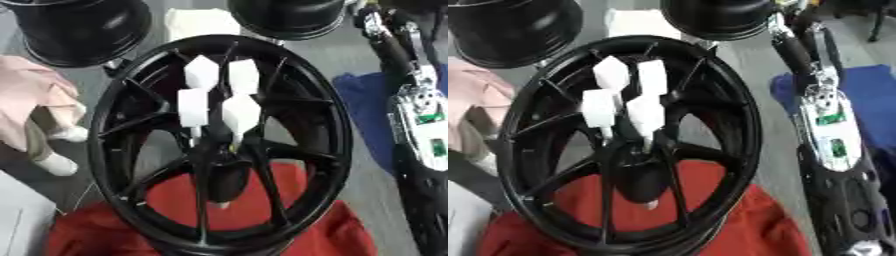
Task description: Pull the pin out of the wheel hub.
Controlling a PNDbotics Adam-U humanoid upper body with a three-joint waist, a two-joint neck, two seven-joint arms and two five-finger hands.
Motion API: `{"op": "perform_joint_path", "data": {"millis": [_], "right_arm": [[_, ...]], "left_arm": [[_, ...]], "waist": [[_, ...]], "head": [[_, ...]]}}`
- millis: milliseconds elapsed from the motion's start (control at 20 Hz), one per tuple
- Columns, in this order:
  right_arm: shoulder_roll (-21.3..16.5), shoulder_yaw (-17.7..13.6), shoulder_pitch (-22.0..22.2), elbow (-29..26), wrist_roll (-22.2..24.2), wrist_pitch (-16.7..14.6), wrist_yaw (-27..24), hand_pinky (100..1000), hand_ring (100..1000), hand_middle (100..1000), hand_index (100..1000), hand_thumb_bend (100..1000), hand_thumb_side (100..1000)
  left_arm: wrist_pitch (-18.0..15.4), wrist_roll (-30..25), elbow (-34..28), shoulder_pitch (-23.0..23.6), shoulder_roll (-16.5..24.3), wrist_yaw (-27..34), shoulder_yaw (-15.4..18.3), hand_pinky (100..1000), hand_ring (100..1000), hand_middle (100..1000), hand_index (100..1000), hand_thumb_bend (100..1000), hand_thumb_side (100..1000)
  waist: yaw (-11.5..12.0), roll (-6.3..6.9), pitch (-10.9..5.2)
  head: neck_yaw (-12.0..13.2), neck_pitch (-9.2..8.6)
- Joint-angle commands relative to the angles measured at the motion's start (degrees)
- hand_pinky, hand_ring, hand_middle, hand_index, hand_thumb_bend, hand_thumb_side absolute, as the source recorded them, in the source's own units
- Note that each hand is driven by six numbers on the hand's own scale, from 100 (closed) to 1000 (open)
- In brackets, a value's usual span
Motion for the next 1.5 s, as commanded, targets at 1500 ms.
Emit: {"op": "perform_joint_path", "data": {"millis": [1500], "right_arm": [[-46.95, 22.82, -18.75, 2.31, 35.77, -12.92, -2.82, 901, 837, 748, 752, 269, 463]], "left_arm": [[1.33, -1.54, -7.48, 4.76, 14.79, -1.45, -0.09, 721, 692, 663, 704, 622, 651]], "waist": [[-0.31, -1.18, 2.04]], "head": [[0.71, -3.11]]}}
